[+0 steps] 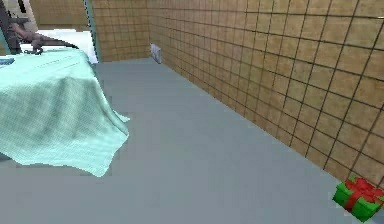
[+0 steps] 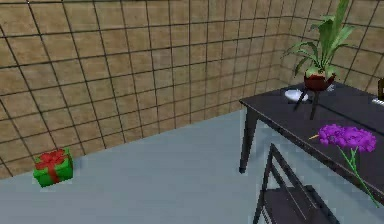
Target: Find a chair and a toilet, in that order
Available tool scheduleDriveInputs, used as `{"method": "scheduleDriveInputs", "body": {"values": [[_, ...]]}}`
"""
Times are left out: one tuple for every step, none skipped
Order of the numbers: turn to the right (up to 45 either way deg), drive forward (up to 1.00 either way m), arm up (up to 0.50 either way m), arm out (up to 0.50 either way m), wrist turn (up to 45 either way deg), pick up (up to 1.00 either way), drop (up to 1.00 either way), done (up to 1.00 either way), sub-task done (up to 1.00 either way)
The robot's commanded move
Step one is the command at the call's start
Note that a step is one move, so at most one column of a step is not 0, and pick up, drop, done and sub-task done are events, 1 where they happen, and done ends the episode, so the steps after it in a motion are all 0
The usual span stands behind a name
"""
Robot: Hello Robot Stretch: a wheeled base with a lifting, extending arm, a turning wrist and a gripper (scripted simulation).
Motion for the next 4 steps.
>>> {"method": "scheduleDriveInputs", "body": {"values": [[0.0,1.0,0.0,0.0,0.0,0.0,0.0,0.0,0.0],[0.0,1.0,0.0,0.0,0.0,0.0,0.0,0.0,0.0],[-27.0,0.0,0.0,0.0,0.0,0.0,0.0,0.0,0.0],[0.0,1.0,0.0,0.0,0.0,0.0,0.0,0.0,0.0]]}}
